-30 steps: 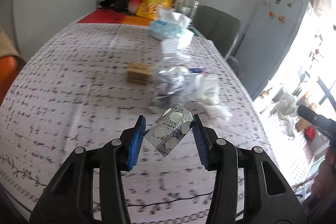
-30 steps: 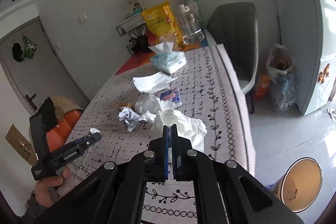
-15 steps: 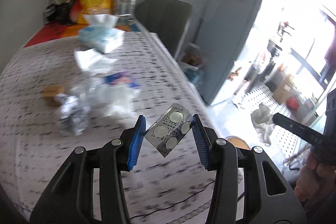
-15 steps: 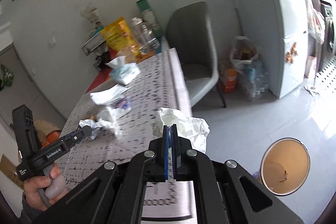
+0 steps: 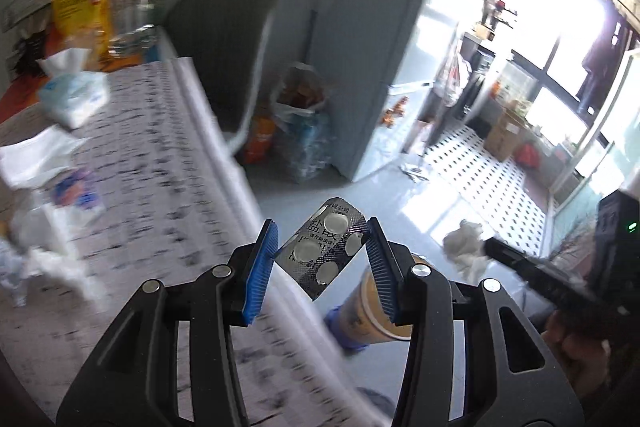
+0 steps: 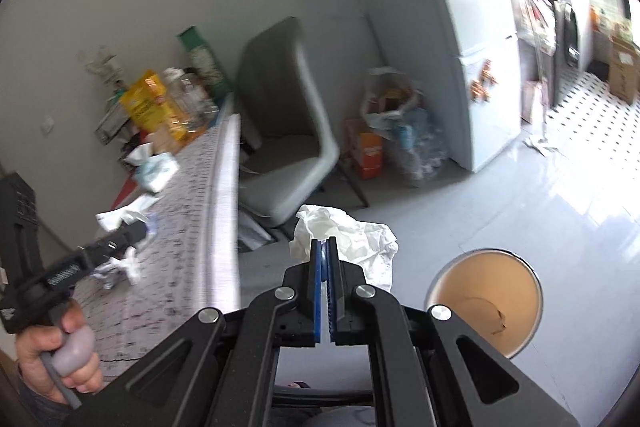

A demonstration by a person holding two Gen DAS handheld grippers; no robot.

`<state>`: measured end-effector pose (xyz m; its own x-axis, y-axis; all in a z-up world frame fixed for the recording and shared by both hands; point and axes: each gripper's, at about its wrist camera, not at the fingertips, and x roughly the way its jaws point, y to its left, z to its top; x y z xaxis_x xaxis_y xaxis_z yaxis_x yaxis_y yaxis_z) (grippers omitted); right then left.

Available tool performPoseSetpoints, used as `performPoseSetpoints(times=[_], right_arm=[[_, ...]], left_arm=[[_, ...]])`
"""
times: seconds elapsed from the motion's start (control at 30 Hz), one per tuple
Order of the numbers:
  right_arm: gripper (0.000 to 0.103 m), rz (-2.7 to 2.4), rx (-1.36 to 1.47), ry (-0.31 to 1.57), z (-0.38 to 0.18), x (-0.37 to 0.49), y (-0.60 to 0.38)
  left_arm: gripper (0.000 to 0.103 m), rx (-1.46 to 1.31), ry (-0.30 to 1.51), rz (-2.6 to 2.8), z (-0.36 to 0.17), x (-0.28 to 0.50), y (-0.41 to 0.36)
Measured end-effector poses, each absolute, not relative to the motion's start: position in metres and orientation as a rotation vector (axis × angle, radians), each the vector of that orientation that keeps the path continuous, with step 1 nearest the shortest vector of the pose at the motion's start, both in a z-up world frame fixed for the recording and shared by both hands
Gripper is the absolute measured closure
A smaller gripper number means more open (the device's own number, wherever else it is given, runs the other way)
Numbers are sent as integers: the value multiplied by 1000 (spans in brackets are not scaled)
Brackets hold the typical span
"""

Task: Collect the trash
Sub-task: 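Carry the blister pack and tissue in both grippers over the trash bin, then open both grippers to drop the blister pack and tissue into the bin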

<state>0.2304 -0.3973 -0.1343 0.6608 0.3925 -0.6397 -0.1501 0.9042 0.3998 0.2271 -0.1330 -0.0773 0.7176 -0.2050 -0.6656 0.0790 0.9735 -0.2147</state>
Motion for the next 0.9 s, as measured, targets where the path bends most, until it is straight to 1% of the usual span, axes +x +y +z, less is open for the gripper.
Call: performPoseSetpoints(times=[0.17,0.37,0.6,0.77,0.8,0.87,0.9], right_arm=[[100,232,353,807,-160,244,-428],[100,164,391,829,-193,252,-462],[99,109,396,863,-233,272,-486],[94,62,432,921,-273,296,-502],[91,59,447,931,-278,297,-505],[46,32,474,921,-286,296,-514],[44,19,469,907,-285,294,-516]], left_arm=[[57,-155,781,-220,-86,254,-174],[57,-134,849,-266,-112,287,-222],[57,-120,923,-294,-144,315,-253],[57,-107,973,-304,-161,328,-271],[58,-106,979,-307,-163,330,-274],[57,-111,995,-323,-167,331,-281],[57,-112,1004,-330,-170,332,-285]])
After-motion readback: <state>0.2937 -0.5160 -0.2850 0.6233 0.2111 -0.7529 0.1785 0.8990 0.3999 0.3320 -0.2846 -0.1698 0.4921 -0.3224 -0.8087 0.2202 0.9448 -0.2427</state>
